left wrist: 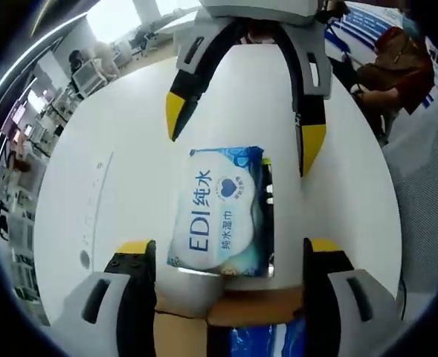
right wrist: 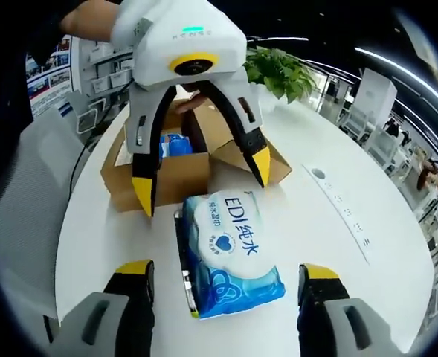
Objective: Operate the shoe box by opening the lid, removing the specified soft item, and placing it in the target area until the item is outside and the box remains undamaged.
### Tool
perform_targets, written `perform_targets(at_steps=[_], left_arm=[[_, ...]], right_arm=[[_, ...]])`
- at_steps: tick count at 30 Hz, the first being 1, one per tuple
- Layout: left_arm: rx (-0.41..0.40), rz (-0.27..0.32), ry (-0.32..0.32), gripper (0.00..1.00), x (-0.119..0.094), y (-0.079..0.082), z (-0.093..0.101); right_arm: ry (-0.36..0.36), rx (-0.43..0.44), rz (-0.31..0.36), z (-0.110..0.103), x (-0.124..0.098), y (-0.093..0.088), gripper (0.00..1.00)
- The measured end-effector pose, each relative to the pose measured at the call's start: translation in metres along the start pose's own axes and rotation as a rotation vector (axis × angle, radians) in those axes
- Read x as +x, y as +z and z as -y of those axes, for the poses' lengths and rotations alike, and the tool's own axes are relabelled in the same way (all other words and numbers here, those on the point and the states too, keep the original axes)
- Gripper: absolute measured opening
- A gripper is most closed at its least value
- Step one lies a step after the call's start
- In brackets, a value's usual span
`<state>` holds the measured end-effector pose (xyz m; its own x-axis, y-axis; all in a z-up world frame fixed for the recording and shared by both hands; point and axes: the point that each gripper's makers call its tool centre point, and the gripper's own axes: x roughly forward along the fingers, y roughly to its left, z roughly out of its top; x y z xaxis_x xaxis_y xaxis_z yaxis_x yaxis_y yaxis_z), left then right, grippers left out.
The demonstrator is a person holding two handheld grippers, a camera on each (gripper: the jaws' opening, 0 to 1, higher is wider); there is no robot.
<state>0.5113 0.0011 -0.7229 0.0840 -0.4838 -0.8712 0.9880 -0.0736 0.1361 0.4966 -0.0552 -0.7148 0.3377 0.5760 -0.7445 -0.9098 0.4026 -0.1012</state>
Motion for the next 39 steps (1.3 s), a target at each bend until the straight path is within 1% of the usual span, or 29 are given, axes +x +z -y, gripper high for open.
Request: perform_targets(at_steps=[4, 9, 11, 12, 16, 21, 25, 27, 32, 34, 39], left_arm=[[-0.014, 0.010, 0.004, 0.84, -0.008, -0.002, 0.003], [-0.023, 0.010, 0.005, 0.88, -0.020, -0.010, 0.006], [-0.023, 0.023, 0.011, 0.90, -0.026, -0.011, 0.006], [-0.026, 0.020, 0.011, 0.91, -0.028, -0.012, 0.006], [-0.033, 0.022, 0.024, 0.92, -0.038, -0.019, 0.007], [-0.055, 0.036, 0.035, 0.93, -0.049, -0.022, 0.010], [-0.070, 0.044, 0.045, 0.94, -0.057, -0.026, 0.014], [-0.088, 0.059, 0.049, 0.95, -0.062, -0.027, 0.016], [-0.084, 0.071, 0.065, 0.97, -0.073, -0.031, 0.021], [-0.089, 0.084, 0.065, 0.99, -0.079, -0.031, 0.025], [-0.105, 0.107, 0.077, 0.99, -0.092, -0.031, 0.030]], right_arm=[[-0.013, 0.011, -0.004, -0.003, -0.006, 0.003, 0.80], [-0.020, 0.016, -0.011, -0.007, -0.012, 0.006, 0.82], [-0.025, 0.018, -0.009, -0.009, -0.016, 0.009, 0.83], [-0.027, 0.020, -0.008, -0.009, -0.017, 0.010, 0.84], [-0.039, 0.025, -0.004, -0.012, -0.022, 0.014, 0.85], [-0.045, 0.026, -0.004, -0.019, -0.027, 0.018, 0.86], [-0.048, 0.019, -0.004, -0.024, -0.030, 0.021, 0.86], [-0.053, 0.018, -0.001, -0.027, -0.031, 0.024, 0.86], [-0.059, 0.008, 0.006, -0.034, -0.033, 0.031, 0.85], [-0.061, 0.009, 0.015, -0.036, -0.033, 0.035, 0.85], [-0.060, 0.006, 0.023, -0.042, -0.030, 0.042, 0.85]])
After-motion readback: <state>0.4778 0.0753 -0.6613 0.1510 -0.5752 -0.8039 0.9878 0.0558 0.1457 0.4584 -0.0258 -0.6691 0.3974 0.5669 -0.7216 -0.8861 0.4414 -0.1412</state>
